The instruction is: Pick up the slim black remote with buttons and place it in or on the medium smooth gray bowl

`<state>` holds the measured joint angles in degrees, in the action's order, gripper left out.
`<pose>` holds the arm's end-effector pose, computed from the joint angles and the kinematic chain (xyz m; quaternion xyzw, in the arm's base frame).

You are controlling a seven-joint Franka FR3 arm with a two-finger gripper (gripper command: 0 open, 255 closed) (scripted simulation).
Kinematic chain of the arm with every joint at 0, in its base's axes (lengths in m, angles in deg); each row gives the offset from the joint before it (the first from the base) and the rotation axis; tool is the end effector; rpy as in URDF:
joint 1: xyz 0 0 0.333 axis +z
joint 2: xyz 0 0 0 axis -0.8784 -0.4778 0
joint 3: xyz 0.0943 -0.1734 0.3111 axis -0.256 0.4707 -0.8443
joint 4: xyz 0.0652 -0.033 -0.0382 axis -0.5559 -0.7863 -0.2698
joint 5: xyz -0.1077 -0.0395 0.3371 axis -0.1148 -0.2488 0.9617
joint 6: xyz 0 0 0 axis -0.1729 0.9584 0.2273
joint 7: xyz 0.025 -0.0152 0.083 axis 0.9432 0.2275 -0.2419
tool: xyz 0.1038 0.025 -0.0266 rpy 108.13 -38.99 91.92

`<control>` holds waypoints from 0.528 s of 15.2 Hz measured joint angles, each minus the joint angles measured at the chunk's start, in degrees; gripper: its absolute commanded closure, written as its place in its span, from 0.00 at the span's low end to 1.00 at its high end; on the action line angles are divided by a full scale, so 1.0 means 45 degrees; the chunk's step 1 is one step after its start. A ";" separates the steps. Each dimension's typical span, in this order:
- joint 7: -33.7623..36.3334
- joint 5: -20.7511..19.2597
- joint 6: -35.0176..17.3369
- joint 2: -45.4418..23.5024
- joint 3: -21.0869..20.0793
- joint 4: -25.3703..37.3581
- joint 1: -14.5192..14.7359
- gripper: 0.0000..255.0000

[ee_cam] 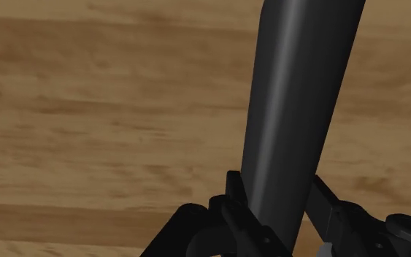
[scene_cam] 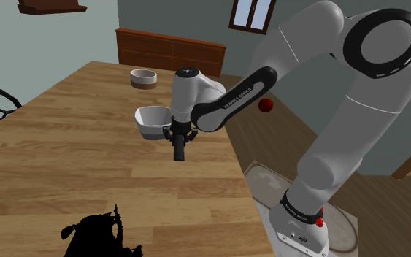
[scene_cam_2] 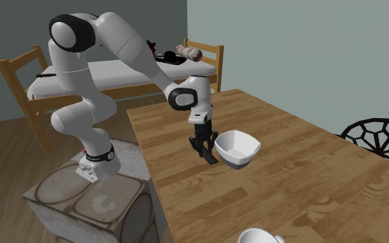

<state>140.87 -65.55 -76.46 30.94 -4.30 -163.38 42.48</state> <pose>0.4589 0.1284 0.3905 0.9159 -0.3839 0.1066 0.0482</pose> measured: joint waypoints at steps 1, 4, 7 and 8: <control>-0.0003 0.0013 0.0089 0.0027 -0.0001 -0.0003 0.0000 1.00; 0.0066 -0.0056 0.0177 -0.0003 -0.0011 0.0045 0.0014 1.00; -0.0019 0.0028 0.0206 0.0048 -0.0001 0.0007 -0.0003 1.00; -0.0007 0.0016 0.0237 0.0031 -0.0005 0.0029 0.0000 1.00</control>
<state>140.83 -65.48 -75.40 31.08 -4.32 -163.25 42.48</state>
